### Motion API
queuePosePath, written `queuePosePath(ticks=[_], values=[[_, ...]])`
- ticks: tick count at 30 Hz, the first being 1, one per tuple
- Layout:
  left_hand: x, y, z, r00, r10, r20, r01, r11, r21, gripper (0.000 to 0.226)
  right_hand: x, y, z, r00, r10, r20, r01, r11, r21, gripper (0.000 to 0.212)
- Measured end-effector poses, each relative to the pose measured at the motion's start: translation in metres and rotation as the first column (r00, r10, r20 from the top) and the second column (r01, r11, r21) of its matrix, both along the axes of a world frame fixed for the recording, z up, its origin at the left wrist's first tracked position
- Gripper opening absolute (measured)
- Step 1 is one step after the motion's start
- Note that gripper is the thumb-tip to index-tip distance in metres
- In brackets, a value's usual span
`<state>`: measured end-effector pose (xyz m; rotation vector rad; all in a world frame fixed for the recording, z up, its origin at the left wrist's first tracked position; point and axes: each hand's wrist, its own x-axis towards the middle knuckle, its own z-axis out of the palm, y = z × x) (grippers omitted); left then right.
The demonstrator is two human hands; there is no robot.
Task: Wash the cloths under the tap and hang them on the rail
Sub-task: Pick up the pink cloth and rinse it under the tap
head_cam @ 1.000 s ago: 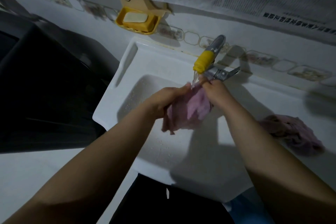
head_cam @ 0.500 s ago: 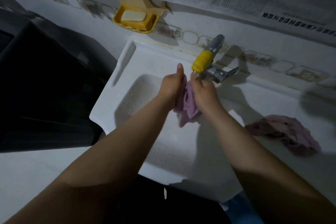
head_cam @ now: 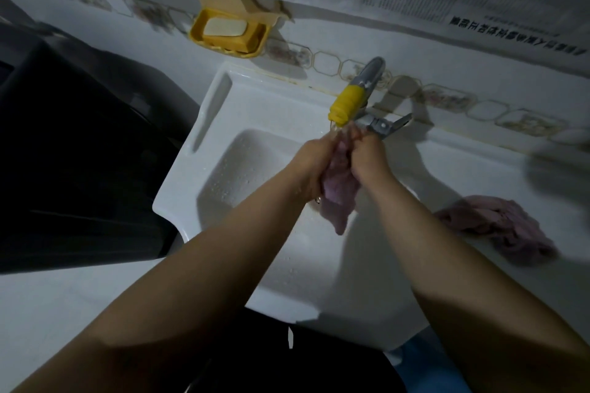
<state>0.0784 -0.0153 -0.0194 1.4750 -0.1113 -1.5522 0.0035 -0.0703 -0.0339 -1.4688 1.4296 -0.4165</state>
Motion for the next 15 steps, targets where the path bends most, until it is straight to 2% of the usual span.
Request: queuePosePath(ticks=[1, 3, 5, 6, 7, 9, 11, 13, 14, 15], values=[[0.009, -0.001, 0.002, 0.999, -0.035, 0.030, 0.037, 0.998, -0.045, 0.025, -0.004, -0.002, -0.001, 0.996, 0.002, 0.088, -0.013, 0.992, 0.122, 0.046], [0.031, -0.003, 0.008, 0.993, -0.112, -0.029, 0.107, 0.984, -0.142, 0.017, -0.017, -0.004, -0.019, 0.982, 0.064, 0.180, -0.112, 0.955, 0.275, 0.070], [0.052, 0.000, 0.011, 0.972, -0.214, -0.101, 0.188, 0.957, -0.219, 0.013, -0.029, 0.005, -0.010, 0.951, 0.275, 0.138, -0.302, 0.919, 0.252, 0.083], [0.060, 0.002, 0.012, 0.958, -0.274, -0.087, 0.249, 0.942, -0.225, 0.019, -0.032, 0.009, -0.001, 0.929, 0.361, 0.083, -0.371, 0.904, 0.214, 0.078], [0.068, 0.003, 0.013, 0.940, -0.341, -0.024, 0.329, 0.922, -0.203, 0.024, -0.035, 0.009, 0.001, 0.913, 0.405, 0.050, -0.406, 0.891, 0.203, 0.068], [0.079, 0.000, 0.017, 0.856, -0.454, 0.249, 0.475, 0.879, -0.030, 0.026, -0.046, 0.006, -0.004, 0.915, 0.397, -0.073, -0.388, 0.914, 0.115, 0.052], [0.086, -0.005, 0.026, 0.644, -0.544, 0.538, 0.528, 0.825, 0.203, 0.021, -0.052, 0.002, -0.007, 0.917, 0.351, -0.190, -0.341, 0.936, 0.085, 0.048], [0.090, -0.008, 0.030, 0.478, -0.586, 0.654, 0.541, 0.784, 0.306, 0.027, -0.053, 0.002, -0.009, 0.885, 0.326, -0.332, -0.320, 0.945, 0.074, 0.051], [0.089, -0.009, 0.031, 0.453, -0.593, 0.665, 0.560, 0.770, 0.306, 0.028, -0.054, 0.003, -0.010, 0.863, 0.295, -0.410, -0.312, 0.950, 0.027, 0.058], [0.086, -0.011, 0.032, 0.467, -0.589, 0.660, 0.575, 0.769, 0.279, 0.027, -0.053, 0.005, -0.014, 0.851, 0.236, -0.470, -0.297, 0.953, -0.060, 0.065]])
